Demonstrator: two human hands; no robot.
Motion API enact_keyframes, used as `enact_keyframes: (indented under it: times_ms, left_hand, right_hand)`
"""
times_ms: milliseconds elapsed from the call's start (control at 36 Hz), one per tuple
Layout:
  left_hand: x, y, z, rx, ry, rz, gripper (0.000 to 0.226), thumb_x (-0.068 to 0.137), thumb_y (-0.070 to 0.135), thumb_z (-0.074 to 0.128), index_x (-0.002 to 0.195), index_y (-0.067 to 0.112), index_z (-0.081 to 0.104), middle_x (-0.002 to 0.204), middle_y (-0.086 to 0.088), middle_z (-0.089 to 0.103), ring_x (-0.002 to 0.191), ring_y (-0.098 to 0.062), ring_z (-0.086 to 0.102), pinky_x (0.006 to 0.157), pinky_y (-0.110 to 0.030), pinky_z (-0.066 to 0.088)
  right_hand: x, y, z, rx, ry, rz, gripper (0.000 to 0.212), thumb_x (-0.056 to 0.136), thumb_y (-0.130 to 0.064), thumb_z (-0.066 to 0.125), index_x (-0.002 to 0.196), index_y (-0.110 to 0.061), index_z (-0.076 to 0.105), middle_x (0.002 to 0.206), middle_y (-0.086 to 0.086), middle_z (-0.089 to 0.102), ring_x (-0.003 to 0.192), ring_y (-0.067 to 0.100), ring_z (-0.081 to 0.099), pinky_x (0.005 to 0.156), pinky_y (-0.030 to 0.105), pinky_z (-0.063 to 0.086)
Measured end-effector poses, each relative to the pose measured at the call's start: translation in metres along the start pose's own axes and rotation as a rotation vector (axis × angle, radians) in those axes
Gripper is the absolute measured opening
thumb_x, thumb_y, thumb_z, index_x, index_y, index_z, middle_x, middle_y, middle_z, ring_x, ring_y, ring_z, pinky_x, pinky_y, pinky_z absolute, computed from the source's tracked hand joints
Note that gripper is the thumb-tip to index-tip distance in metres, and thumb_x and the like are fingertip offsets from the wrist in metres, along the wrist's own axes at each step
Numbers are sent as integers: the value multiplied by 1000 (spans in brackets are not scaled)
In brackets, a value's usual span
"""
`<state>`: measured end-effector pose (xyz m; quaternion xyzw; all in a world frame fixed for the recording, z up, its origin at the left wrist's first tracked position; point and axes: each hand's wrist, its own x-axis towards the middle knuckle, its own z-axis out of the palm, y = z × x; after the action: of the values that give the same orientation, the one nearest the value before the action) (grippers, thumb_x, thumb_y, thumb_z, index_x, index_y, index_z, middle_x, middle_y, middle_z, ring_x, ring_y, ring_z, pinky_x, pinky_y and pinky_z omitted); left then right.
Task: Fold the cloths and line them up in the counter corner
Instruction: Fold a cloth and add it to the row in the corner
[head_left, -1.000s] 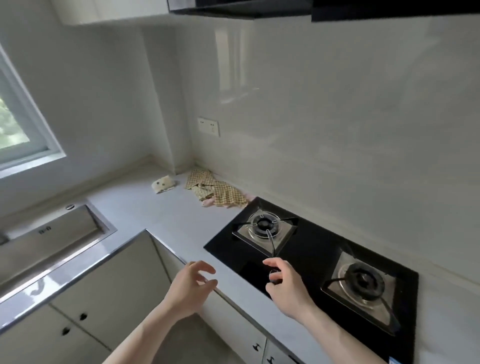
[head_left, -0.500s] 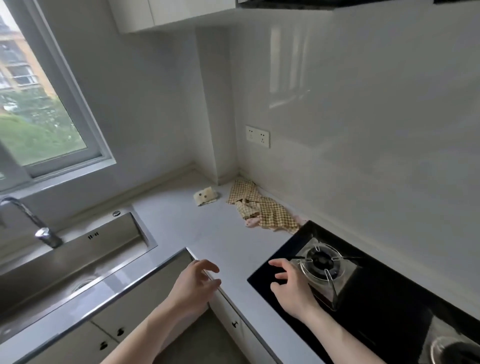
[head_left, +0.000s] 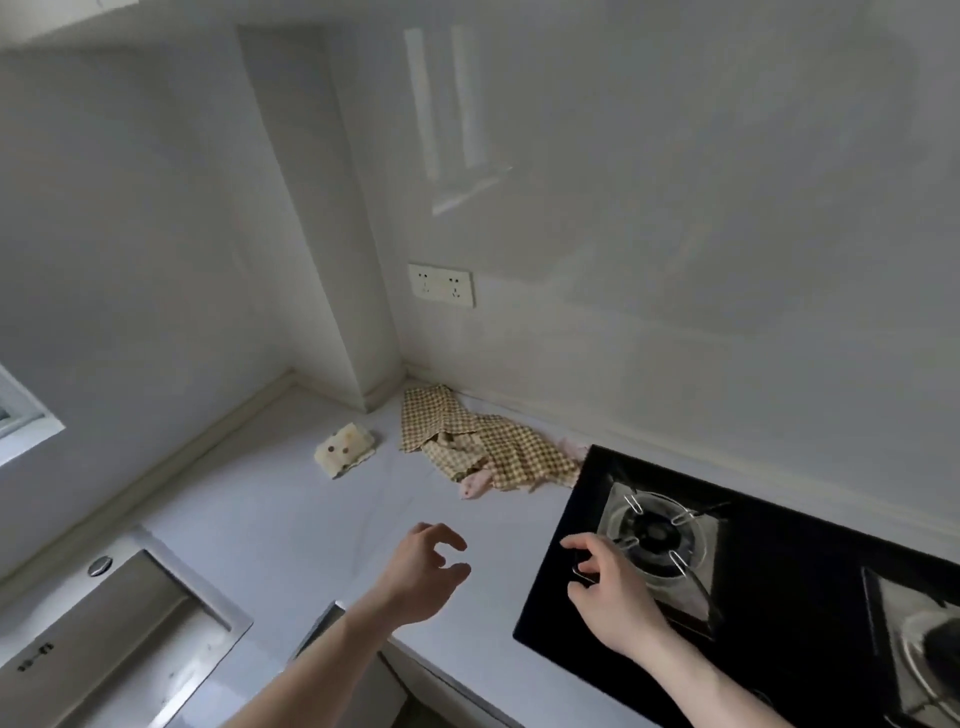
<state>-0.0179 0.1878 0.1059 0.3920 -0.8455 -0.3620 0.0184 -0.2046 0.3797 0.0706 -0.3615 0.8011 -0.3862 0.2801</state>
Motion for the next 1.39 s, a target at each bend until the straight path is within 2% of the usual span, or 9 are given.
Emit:
enact_keyframes:
  times_ms: [167,361,639,778,889,1000,1111,1222,1389]
  left_hand:
    - [61,-44,-21,100,-165,128,22,91,37,69,112,35,61,126,8,46,104,-8,60,81,-20,51]
    - [128,-90,-24,190,-217,236,33,89,33,68,121,33,59,139,7,42,109,-12,60,96,-28,49]
    - [224,-90,25,379,-103,524,40,90,31,62,129,33,54,158,8,24,143,-20,28,115,-35,31]
    - [263,-106,65,448,-78,615,48,87,33,59,134,33,52,165,3,13,149,-23,16,119,-42,25]
    - [274,-131,95,441,29,642,48,86,46,40,133,38,46,168,5,7,148,-25,21,114,-46,24]
    - [286,-143,106,435,92,640,57,86,48,38,143,45,38,169,9,-3,146,-22,22,115,-47,23]
    - [294,-144,120,479,126,672,67,85,48,38,151,42,26,168,13,1,138,-24,31,113,-46,27]
    - [298,-148,128,485,157,686,76,88,47,41,158,29,19,167,12,11,142,-25,29,115,-44,26]
    - [284,-152,130,481,287,743,61,84,31,49,145,22,46,152,4,41,138,-25,39,112,-42,36]
  right_hand:
    - [19,-4,50,-18,131,153,47,88,-9,64,120,-42,53,129,-16,49,110,-1,53,95,26,52]
    - [64,-14,91,-105,151,220,45,93,-13,62,132,-34,52,130,-18,46,120,5,50,92,20,43]
    - [113,30,124,-417,126,77,40,95,-23,59,131,-37,47,129,-30,33,126,-2,34,96,14,34]
    - [123,85,158,-600,120,8,47,76,-38,51,123,-41,50,136,-19,45,134,9,43,106,32,43]
    - [131,103,171,-599,240,-60,48,76,-44,51,123,-40,54,137,-19,49,137,9,42,109,24,25]
    - [139,109,174,-699,278,-112,59,83,-57,25,138,-44,41,147,-29,28,148,-2,11,118,16,5]
    - [135,116,175,-703,298,-110,69,80,-63,12,143,-44,34,151,-30,21,147,-6,2,118,15,2]
    - [134,122,178,-698,297,-109,49,96,-55,34,142,-40,40,150,-27,28,148,-2,8,118,18,7]
    - [135,133,190,-641,380,-85,35,96,-41,50,130,-35,55,134,-24,48,136,0,35,108,21,26]
